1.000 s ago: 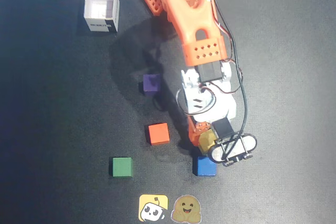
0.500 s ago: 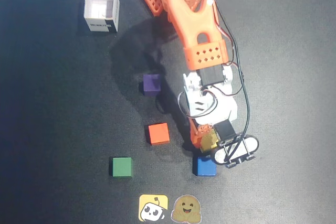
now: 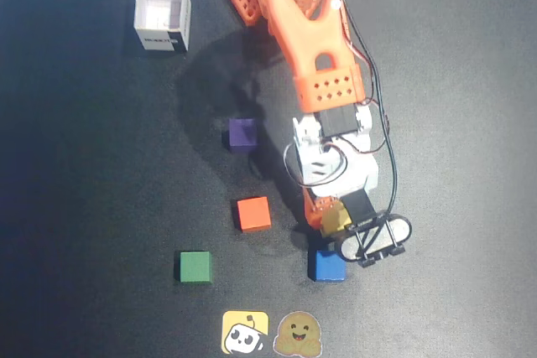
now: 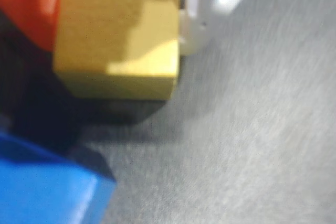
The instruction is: Put the yellow cube on top of the red cube.
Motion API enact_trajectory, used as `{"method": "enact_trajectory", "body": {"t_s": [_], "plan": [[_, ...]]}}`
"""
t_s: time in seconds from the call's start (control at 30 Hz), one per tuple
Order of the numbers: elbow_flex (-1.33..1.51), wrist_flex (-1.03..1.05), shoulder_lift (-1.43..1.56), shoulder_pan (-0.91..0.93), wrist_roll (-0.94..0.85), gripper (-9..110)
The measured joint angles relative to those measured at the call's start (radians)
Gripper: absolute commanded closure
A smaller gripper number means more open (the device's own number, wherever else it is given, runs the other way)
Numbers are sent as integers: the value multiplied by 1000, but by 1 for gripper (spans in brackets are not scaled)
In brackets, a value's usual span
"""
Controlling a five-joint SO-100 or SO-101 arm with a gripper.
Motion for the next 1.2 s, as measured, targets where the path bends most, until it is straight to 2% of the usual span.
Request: {"method": "enact_trajectory", "body": {"t_s": [0.4, 0.7, 1.2], "plan": [[86, 265, 341, 18, 57, 95], [296, 287, 575, 15, 67, 95], [413, 233, 615, -43, 114, 95]]}}
